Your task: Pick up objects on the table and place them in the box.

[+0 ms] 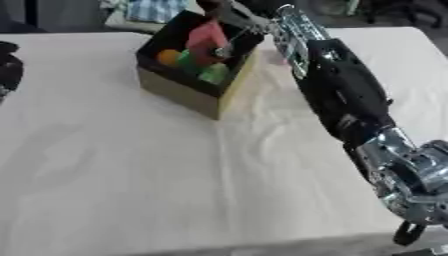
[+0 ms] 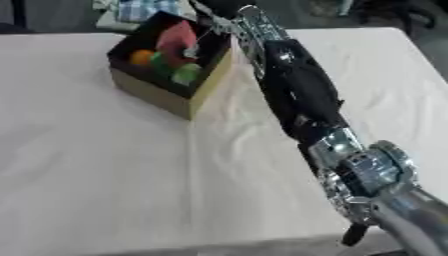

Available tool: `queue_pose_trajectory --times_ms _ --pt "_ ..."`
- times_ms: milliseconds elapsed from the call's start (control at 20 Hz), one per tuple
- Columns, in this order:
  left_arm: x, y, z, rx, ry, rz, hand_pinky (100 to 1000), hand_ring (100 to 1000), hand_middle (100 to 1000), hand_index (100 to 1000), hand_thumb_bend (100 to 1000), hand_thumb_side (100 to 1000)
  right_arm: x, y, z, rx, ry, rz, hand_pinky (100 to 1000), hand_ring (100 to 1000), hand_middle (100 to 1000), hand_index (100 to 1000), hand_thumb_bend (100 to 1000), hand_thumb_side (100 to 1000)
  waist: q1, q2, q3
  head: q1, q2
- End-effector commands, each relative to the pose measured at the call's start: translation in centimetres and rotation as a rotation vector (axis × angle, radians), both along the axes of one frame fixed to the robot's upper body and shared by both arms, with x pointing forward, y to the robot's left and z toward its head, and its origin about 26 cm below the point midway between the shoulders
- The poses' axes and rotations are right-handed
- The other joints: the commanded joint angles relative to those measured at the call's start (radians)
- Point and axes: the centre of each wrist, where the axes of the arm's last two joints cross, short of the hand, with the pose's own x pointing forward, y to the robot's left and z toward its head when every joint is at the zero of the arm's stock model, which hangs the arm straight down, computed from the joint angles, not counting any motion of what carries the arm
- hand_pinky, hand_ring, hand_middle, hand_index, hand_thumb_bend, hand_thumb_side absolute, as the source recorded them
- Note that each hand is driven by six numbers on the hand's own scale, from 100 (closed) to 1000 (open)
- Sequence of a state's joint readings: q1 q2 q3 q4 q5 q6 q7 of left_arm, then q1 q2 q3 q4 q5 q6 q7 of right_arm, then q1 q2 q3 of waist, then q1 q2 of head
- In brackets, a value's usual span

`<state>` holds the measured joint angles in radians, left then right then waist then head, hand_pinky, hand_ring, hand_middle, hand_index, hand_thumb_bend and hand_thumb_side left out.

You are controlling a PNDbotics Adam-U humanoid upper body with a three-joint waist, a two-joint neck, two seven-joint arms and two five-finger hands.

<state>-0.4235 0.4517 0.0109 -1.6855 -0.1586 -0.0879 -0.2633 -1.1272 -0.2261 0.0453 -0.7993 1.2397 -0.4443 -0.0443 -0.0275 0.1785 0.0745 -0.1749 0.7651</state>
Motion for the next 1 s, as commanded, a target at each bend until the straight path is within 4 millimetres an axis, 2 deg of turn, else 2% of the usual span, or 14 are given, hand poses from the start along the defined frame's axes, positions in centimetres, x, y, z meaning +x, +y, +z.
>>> queue_pose_trajectory --times_ms 50,300,400,450,550,800,1000 --pt "-0.2 0.7 1.1 0.016 -0.031 0.015 827 668 597 785 378 671 -0.2 -2.4 3.7 0.044 -0.063 0.009 772 834 892 1000 555 393 -0.001 -0.017 -0.011 0.017 0.005" --pt "-0.3 1.4 1.0 0.024 -0.024 0.044 827 668 597 784 378 674 -1.1 -6.7 6.3 0.101 -0.015 0.067 775 836 890 1000 515 402 -0.010 -0.013 -0.044 0.048 0.005" --pt "-0.3 1.7 0.9 0.026 -0.021 0.054 827 668 596 784 370 669 -1.7 -8.5 7.1 0.120 0.000 0.067 775 836 889 1000 471 355 -0.012 -0.012 -0.054 0.057 0.005" --pt "-0.3 1.8 0.9 0.027 -0.020 0.058 827 668 596 784 377 675 -1.9 -9.3 7.4 0.129 0.007 0.063 776 836 889 1000 509 401 -0.013 -0.012 -0.058 0.061 0.005" --pt "-0.3 1.9 0.8 0.029 -0.018 0.064 827 668 596 784 376 675 -2.3 -10.8 7.6 0.137 0.028 0.045 777 837 890 1000 510 402 -0.014 -0.011 -0.064 0.065 0.005" --pt "-0.4 2.1 0.8 0.032 -0.018 0.071 827 668 599 784 376 675 -2.9 -14.5 6.5 0.127 0.112 -0.029 782 839 885 1000 501 410 -0.017 -0.011 -0.071 0.073 0.005" --pt "-0.4 2.2 0.7 0.033 -0.015 0.074 827 668 599 784 376 677 -3.0 -16.5 5.2 0.085 0.197 -0.095 791 847 893 1000 501 407 -0.017 -0.010 -0.072 0.076 0.005"
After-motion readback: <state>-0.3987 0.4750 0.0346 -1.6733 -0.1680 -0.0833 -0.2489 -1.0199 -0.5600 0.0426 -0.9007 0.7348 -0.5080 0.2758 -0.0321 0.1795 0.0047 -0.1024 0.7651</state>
